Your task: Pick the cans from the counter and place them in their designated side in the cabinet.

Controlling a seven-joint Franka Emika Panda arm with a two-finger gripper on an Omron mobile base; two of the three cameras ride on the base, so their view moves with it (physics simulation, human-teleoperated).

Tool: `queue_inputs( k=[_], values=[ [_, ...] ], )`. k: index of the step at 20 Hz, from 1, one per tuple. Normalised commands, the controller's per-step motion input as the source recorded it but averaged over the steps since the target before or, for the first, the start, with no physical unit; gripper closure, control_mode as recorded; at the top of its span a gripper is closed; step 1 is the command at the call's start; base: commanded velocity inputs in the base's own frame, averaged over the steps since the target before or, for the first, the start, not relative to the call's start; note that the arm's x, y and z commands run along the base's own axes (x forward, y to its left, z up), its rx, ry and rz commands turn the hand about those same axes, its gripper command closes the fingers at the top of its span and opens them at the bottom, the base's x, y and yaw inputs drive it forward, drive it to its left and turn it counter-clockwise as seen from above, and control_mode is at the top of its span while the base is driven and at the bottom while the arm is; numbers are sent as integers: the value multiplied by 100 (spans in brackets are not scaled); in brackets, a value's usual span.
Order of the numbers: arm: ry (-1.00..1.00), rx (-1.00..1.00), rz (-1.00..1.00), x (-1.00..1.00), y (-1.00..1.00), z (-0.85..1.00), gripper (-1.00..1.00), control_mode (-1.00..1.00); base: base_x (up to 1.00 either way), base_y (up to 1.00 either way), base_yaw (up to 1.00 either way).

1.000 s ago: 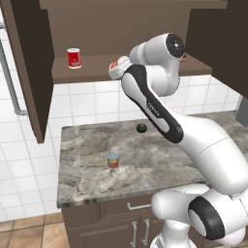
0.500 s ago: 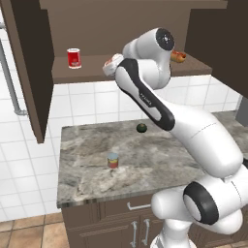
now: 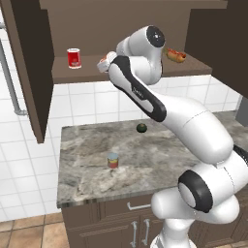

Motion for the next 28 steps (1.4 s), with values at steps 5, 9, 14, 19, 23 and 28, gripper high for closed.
queue_inputs(
  k=[5, 9, 14, 19, 23, 28],
  values=[
    [0, 0, 0, 28, 9, 0, 100, -100, 0, 0, 0],
    [2, 0, 0, 25, 4, 0, 100, -100, 0, 0, 0],
    [3, 0, 0, 23, 3, -1, 100, -100, 0, 0, 0],
    [3, 0, 0, 21, 5, -8, 100, -100, 0, 0, 0],
    [2, 0, 0, 16, 10, -12, 100, -100, 0, 0, 0],
    [1, 0, 0, 16, 8, -9, 100, -100, 0, 0, 0]
  ],
)
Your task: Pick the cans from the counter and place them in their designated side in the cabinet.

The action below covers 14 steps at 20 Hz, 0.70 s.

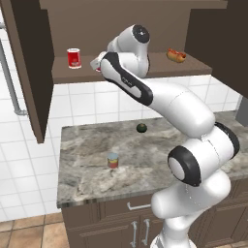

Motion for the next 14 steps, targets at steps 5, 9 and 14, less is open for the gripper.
queue_inputs(
  k=[5, 9, 14],
  values=[
    [0, 0, 0, 16, 7, -5, 100, -100, 0, 0, 0],
    [0, 0, 0, 16, 8, -2, 100, -100, 0, 0, 0],
    [0, 0, 0, 15, 7, 0, 100, -100, 0, 0, 0]
  ],
)
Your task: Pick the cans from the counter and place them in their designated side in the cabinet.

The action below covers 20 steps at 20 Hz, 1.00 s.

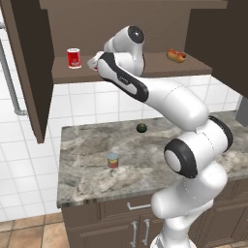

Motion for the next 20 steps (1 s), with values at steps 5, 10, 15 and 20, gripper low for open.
queue_inputs(
  k=[5, 10, 15, 20],
  values=[
    [0, 0, 0, 13, 2, -3, 100, -100, 0, 0, 0],
    [0, -1, 0, 8, 0, -7, -100, -100, 0, 0, 0],
    [0, 0, 0, 15, 0, 0, -100, -100, 0, 0, 0],
    [0, 0, 0, 26, 1, 0, -100, -100, 0, 0, 0]
  ],
)
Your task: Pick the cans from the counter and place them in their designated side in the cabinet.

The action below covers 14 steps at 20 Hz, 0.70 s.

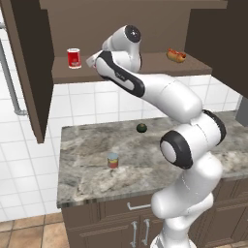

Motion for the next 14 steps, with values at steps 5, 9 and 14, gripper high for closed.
queue_inputs(
  k=[5, 9, 14],
  values=[
    [0, 0, 0, 37, 7, 0, -100, -100, 0, 0, 0],
    [0, 0, 0, 46, 9, 0, -100, -100, 0, 0, 0],
    [1, 0, 0, 30, 6, 4, -100, -100, 0, 0, 0]
  ],
)
